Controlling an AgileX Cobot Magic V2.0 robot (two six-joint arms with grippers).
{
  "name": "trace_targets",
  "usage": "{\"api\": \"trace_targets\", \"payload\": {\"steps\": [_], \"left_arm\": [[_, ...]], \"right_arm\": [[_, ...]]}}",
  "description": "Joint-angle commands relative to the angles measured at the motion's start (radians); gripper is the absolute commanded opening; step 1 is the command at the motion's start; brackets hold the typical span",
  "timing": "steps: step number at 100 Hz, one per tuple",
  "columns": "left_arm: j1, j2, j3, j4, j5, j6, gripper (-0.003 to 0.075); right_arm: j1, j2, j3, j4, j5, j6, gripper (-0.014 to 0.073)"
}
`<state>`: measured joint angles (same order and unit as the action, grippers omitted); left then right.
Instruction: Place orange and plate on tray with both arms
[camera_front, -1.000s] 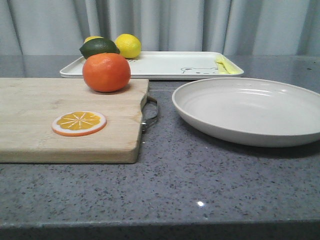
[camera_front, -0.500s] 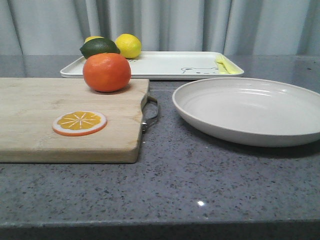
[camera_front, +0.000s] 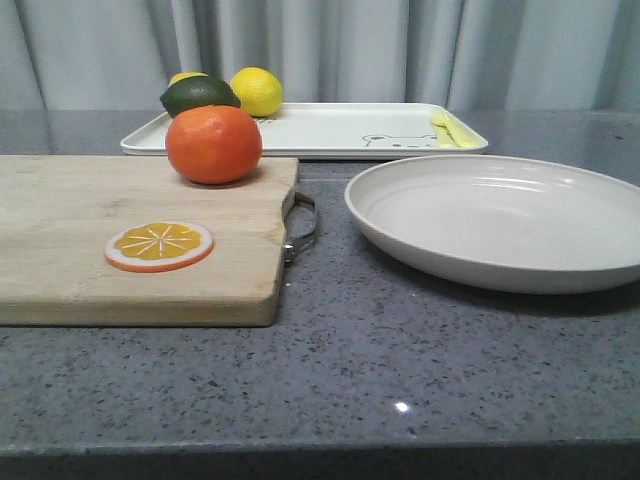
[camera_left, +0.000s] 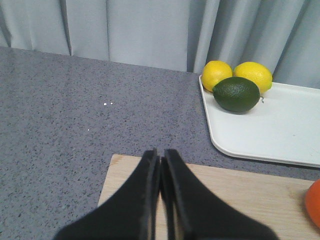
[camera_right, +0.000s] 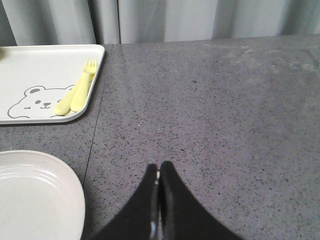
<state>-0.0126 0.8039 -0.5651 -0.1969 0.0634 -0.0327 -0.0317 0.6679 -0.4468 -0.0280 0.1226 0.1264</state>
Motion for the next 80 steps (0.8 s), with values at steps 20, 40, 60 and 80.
{"api": "trace_targets", "payload": {"steps": [20, 40, 60, 80], "left_arm": [[-0.113, 0.132, -0.196, -0.009, -0.011, 0.043, 0.0337], [-0.238, 0.251, -0.307, -0.018, 0.000, 0.047, 0.0571], [-0.334, 0.400, -0.467, -0.018, 0.166, 0.047, 0.0572], [-0.427, 0.553, -0.610, -0.018, 0.238, 0.047, 0.0569]], "right_arm": [[0.003, 0.007, -0.043, 0.002, -0.062, 0.000, -0.0059], [0.003, 0.007, -0.043, 0.002, -0.062, 0.000, -0.0059], [0.003, 0.007, -0.043, 0.002, -0.061, 0.000, -0.0059], [0.003, 0.007, -0.043, 0.002, -0.061, 0.000, -0.0059]]}}
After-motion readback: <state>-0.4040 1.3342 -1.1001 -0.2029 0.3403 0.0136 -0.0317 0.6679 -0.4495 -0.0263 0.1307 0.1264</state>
